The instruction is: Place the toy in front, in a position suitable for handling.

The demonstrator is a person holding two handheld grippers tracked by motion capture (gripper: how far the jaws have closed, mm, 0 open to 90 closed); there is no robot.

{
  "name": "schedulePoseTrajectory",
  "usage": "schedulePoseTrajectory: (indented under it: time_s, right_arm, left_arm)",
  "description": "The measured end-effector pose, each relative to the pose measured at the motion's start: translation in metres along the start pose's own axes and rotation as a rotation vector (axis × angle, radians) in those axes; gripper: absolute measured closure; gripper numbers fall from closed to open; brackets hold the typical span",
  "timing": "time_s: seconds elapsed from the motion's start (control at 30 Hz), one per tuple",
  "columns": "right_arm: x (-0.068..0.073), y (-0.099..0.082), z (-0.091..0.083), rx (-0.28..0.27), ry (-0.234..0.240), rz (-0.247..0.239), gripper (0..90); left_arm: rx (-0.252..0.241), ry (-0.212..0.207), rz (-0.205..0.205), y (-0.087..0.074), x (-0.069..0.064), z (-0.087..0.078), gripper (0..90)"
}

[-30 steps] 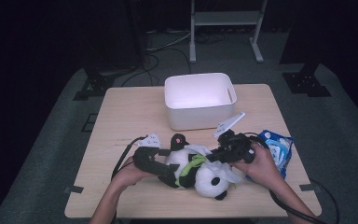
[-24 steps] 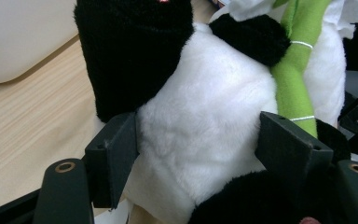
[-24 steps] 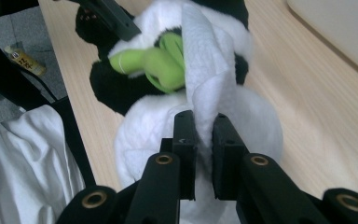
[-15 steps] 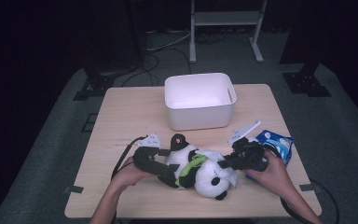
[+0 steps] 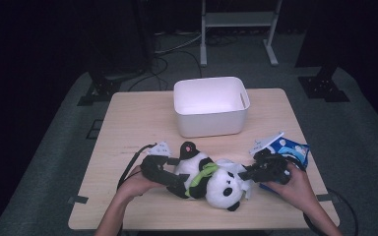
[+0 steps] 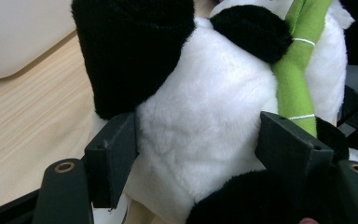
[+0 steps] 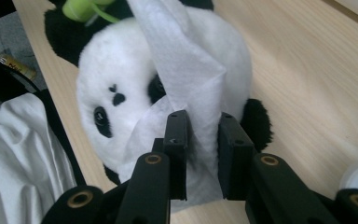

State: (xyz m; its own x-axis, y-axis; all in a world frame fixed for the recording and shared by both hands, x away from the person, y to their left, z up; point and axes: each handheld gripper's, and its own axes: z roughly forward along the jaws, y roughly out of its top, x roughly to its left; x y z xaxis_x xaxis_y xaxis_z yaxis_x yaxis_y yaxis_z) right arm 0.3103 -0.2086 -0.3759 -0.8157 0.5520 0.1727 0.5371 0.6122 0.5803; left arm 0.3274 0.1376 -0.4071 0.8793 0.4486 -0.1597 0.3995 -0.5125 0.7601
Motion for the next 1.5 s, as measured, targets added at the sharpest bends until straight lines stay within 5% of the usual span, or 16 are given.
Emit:
schedulePoseTrajectory:
  time_s: [0.37,0.8,1.03,1.3,1.5]
  right_arm:
    - [0.0,0.025,0.01,0.007,-0.004,-0.031,76.9]
    - [0.016,0.059,0.016,-0.012,0.003,-0.108,78.4]
    - [0.011,0.053,0.009,-0.02,-0.004,-0.091,80.1]
    - [-0.004,0.025,-0.002,0.0,-0.006,-0.031,83.6]
    - [0.0,0.027,-0.009,-0.014,0.005,-0.038,84.6]
  left_arm:
    - [0.077,0.008,0.03,0.005,-0.01,-0.003,28.7]
    - [0.089,0.011,0.037,0.005,-0.012,-0.005,26.7]
    - [0.08,0.026,0.039,0.007,-0.011,-0.01,25.3]
    - [0.061,0.059,0.052,0.01,-0.011,-0.018,23.7]
    - [0.055,0.067,0.066,0.013,-0.013,-0.019,23.7]
